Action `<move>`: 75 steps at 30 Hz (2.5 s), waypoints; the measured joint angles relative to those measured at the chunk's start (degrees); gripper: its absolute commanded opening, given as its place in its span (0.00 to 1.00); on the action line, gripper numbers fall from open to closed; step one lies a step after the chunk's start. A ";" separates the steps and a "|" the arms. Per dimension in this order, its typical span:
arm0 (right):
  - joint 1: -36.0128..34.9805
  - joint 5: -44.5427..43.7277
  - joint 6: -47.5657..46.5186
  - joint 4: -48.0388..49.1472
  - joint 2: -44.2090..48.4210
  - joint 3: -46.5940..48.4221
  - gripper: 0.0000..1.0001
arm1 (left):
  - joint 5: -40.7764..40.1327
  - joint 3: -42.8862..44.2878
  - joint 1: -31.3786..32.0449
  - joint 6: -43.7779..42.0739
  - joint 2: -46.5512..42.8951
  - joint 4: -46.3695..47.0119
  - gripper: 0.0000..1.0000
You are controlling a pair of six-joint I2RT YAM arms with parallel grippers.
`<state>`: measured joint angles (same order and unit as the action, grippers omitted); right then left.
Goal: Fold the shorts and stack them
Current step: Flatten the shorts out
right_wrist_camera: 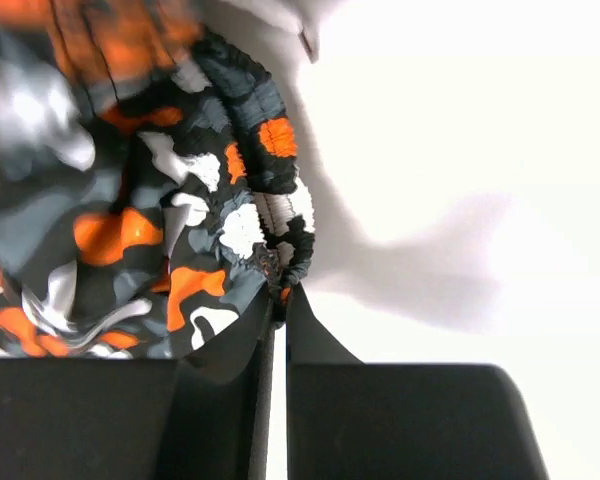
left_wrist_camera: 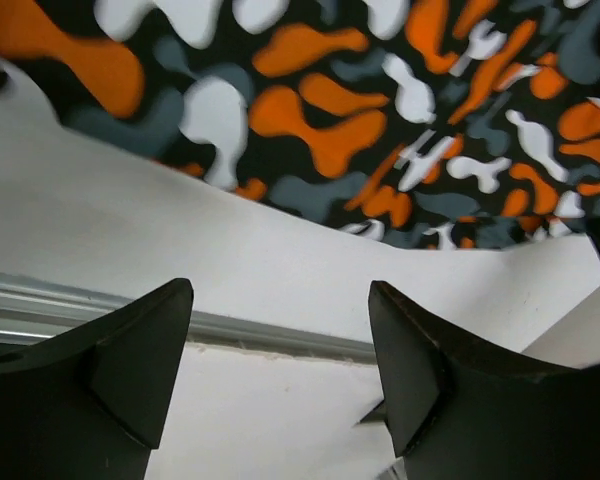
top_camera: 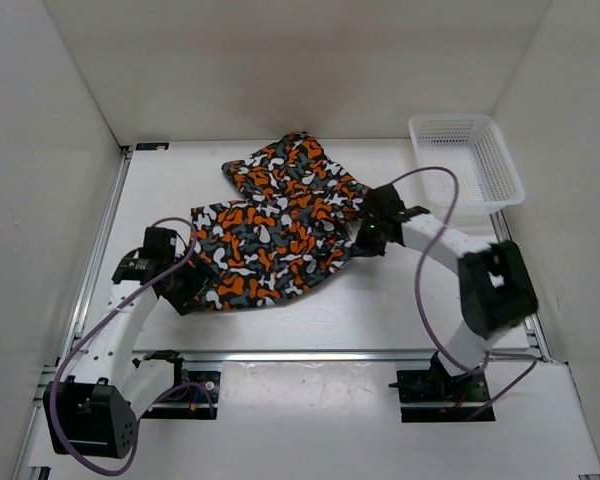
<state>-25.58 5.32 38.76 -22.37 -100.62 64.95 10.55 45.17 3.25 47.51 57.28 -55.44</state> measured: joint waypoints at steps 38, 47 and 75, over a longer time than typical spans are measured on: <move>7.63 -13.40 5.81 -10.05 37.92 -22.21 0.00 | -11.19 -3.82 4.28 5.05 8.70 6.14 0.73; 7.82 -13.79 5.53 -10.80 38.56 -22.21 0.00 | -7.54 -3.50 9.99 3.19 16.52 7.15 0.70; 11.52 -13.84 0.55 -13.66 37.38 -17.66 0.00 | -9.05 24.55 7.76 -6.64 27.69 2.75 0.10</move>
<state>-14.06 -8.51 39.31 -36.03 -63.24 47.29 1.50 69.71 11.00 40.86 84.97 -52.69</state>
